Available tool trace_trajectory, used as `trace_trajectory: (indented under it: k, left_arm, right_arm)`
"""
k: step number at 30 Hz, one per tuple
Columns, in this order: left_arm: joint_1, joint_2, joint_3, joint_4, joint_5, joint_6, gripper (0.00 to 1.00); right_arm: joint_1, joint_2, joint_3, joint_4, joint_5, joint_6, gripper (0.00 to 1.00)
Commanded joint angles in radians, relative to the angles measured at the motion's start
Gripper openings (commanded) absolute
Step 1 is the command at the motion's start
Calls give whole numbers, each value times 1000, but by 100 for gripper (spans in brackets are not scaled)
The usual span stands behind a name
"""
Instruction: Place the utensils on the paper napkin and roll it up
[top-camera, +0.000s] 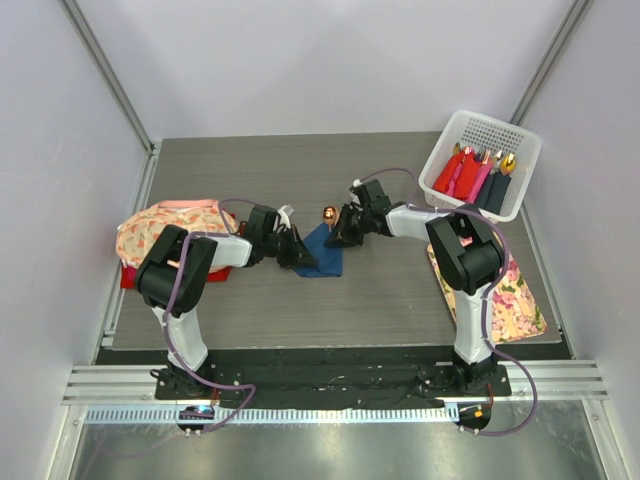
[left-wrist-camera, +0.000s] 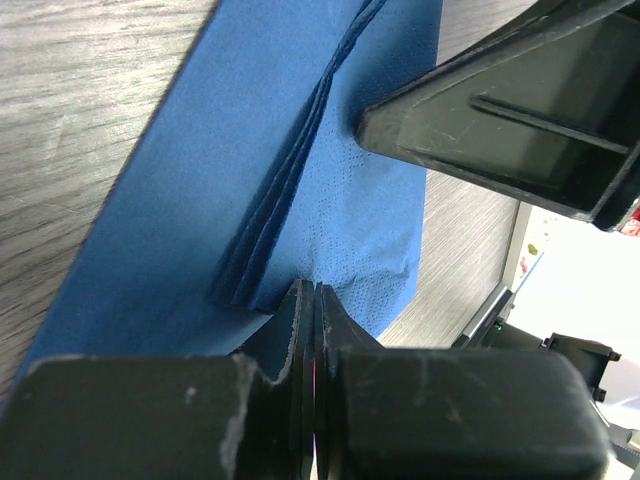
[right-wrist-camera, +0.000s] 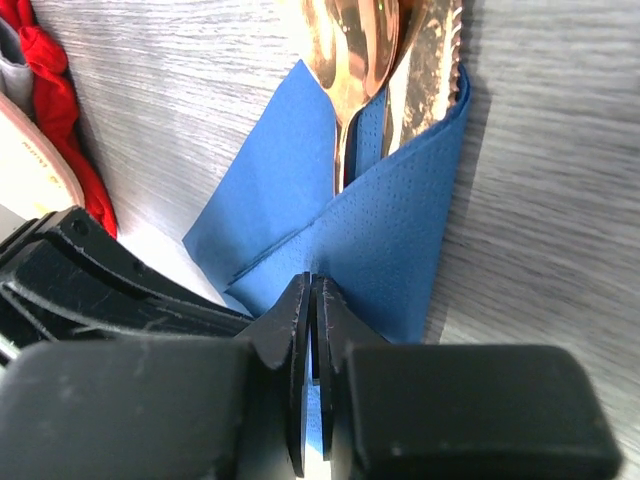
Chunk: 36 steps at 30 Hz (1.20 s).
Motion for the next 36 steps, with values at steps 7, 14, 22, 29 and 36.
trace_trajectory:
  k: [7,14,22,29,36]
  left_arm:
    - [14,-69,-25,36,-3,36,13]
    - [-3,-140,-33,160,80,-39,24]
    - [-54,-65,-44,234,80,-108,20]
    - [-49,4,-62,145,40,-64,10]
    - [-43,62,-74,82,-10,-31,2]
  right_arm:
    - [26,47,37,-87,123,-56,5]
    - [30,70,25,-104,130,-45,3]
    - [31,72,23,-116,126,-42,2]
    - [31,70,29,-115,120,-47,2]
    - [31,36,66,-87,71,-53,9]
